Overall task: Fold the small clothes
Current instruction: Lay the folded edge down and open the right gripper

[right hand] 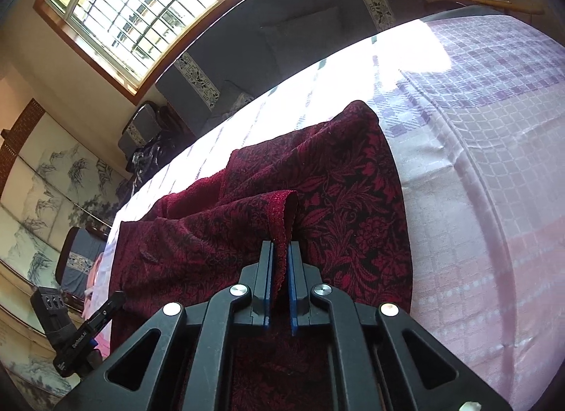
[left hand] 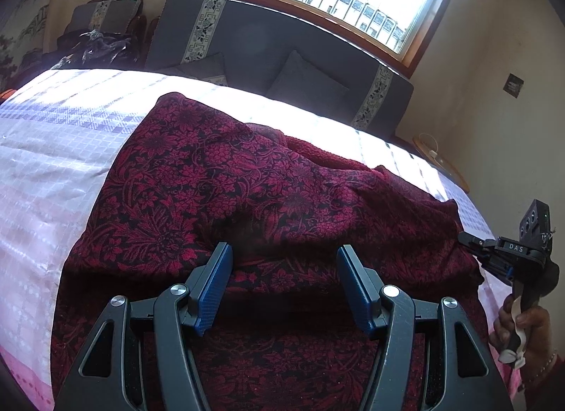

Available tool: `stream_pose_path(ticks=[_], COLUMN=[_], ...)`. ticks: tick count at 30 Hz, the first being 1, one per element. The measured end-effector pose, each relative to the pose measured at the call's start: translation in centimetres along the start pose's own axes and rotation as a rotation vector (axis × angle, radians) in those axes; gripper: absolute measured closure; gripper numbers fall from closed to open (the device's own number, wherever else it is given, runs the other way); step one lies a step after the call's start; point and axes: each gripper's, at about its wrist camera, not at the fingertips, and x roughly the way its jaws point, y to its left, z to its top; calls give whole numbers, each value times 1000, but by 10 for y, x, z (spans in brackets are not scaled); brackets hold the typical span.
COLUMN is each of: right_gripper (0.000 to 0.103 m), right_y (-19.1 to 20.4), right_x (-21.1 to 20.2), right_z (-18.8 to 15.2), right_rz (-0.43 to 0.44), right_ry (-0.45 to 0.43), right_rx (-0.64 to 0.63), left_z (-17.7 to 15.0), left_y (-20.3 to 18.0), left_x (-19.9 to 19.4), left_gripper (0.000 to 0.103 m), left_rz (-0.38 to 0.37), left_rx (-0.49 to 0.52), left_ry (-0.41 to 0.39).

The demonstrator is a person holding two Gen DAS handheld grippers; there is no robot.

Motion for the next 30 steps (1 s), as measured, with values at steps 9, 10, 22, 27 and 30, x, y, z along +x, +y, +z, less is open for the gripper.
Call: stream_pose_path(ticks=[9, 10, 22, 27, 30], right_gripper=[92, 89, 95, 95, 95], right_y=[-27, -27, 31, 45, 41], right_x=[-8, -9, 24, 6, 22], right_z=[5, 5, -1, 9, 6], right_rz=[91, 131, -14, -59, -118], right_ry=[5, 1, 76, -41, 12], right_rx=[71, 99, -134, -189, -209], left_z=[0, 0, 0, -1, -2], left_y=[-2, -2, 0, -1, -1], left_x=[0, 0, -1, -2, -2], left_gripper=[38, 38, 32, 16, 16], left_rz=[6, 6, 16, 31, 23], left_rx=[13, 13, 4, 12, 5], left_ry=[4, 4, -2, -3, 1])
